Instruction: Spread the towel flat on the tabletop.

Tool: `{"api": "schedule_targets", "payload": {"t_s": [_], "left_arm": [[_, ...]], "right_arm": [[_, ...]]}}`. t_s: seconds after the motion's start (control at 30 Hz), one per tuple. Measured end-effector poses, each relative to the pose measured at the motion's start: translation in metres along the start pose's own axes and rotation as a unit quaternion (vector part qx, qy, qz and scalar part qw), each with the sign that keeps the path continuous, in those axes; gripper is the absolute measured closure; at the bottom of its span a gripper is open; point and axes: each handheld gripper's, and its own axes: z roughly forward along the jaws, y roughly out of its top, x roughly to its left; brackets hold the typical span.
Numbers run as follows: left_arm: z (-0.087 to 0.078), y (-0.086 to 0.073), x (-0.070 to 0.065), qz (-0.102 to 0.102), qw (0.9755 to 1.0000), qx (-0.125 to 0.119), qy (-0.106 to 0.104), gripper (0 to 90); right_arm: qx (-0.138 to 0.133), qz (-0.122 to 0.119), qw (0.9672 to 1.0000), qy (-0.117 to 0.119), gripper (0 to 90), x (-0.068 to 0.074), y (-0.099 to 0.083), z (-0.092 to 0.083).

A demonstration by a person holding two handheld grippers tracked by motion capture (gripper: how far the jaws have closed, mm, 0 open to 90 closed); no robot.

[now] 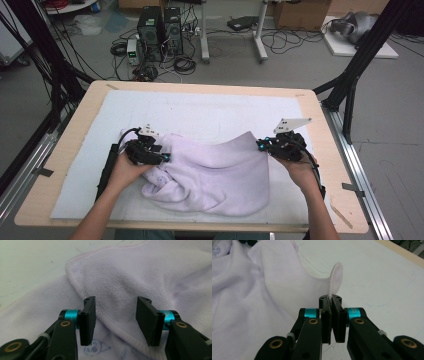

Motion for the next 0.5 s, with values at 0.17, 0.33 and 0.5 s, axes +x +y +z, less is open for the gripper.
{"api": "schedule_targets", "payload": {"t_s": [0.17, 0.33, 0.5], "left_arm": [[0.008, -0.002, 0.001, -0.003, 0.9999, -0.004, -0.013, 63.1], [0.002, -0.001, -0.004, 0.019, 0.9997, -0.012, 0.005, 78.5], [-0.018, 0.0, -0.005, 0.016, 0.9979, -0.06, 0.02, 79.1]], "right_arm": [[0.006, 0.003, 1.0, 0.003, 87.2, -0.001, -0.005, 0.004], [0.007, 0.002, 0.9999, 0.007, 87.2, 0.0, -0.004, 0.007], [0.003, 0.005, 1.0, 0.004, 87.2, -0.001, -0.005, 0.003]]}}
